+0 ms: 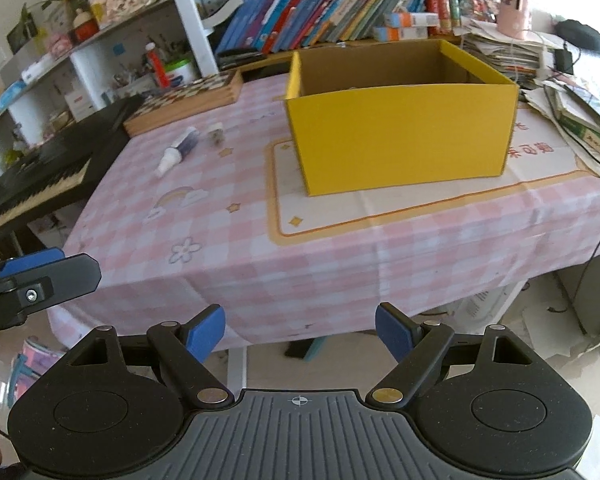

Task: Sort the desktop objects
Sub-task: 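Withdraw both grippers from the yellow box toward the white tube and plug, then grasp the white cream tube with the left gripper while the right grasps the white plug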

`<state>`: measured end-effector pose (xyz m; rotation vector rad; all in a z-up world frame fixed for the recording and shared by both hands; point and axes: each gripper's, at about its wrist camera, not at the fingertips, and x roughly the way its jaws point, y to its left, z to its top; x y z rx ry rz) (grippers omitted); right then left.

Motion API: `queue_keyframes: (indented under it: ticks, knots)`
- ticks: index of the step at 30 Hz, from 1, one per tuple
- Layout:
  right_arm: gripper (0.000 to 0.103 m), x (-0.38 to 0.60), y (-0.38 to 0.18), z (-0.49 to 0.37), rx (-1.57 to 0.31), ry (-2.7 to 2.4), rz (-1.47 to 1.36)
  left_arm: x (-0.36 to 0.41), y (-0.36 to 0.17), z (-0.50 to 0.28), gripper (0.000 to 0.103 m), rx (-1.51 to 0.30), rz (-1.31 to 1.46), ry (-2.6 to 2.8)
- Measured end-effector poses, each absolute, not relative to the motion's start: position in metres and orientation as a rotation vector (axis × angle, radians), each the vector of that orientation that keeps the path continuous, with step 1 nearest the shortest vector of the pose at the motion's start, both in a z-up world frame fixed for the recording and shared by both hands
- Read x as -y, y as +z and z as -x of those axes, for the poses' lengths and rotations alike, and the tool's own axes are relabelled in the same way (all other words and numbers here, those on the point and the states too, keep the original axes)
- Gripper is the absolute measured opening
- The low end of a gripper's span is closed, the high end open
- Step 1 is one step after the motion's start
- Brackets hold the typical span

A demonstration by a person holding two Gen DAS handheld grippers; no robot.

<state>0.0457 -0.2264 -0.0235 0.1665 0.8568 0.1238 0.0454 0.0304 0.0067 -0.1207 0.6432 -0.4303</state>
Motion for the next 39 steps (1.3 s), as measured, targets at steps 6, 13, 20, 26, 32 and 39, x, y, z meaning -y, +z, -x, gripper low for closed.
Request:
queue_keyframes:
  ticks: [6, 13, 20, 26, 32, 39]
  knots:
    - [0.085, 0.206, -0.024, -0.047, -0.859, 0.152, -0.161, -0.052, 0.008, -0.041, 0.103, -0.638, 0.135, -0.402]
    - [0.085, 0.182, -0.023, -0.050, -0.849, 0.190, -0.141, -0.078, 0.009, -0.034, 0.103, -0.630, 0.144, -0.364]
    - [0.085, 0.153, -0.021, -0.057, -0.850, 0.242, -0.115, -0.103, 0.011, -0.027, 0.103, -0.609, 0.154, -0.317]
    - [0.085, 0.135, -0.017, -0.063, -0.842, 0.287, -0.081, -0.118, 0.013, -0.027, 0.103, -0.597, 0.179, -0.284]
    - [0.085, 0.123, -0.016, -0.068, -0.836, 0.321, -0.049, -0.123, 0.012, -0.030, 0.103, -0.586, 0.196, -0.276]
    - [0.085, 0.121, -0.019, -0.088, -0.830, 0.352, -0.059, -0.123, 0.012, -0.043, 0.103, -0.576, 0.189, -0.271]
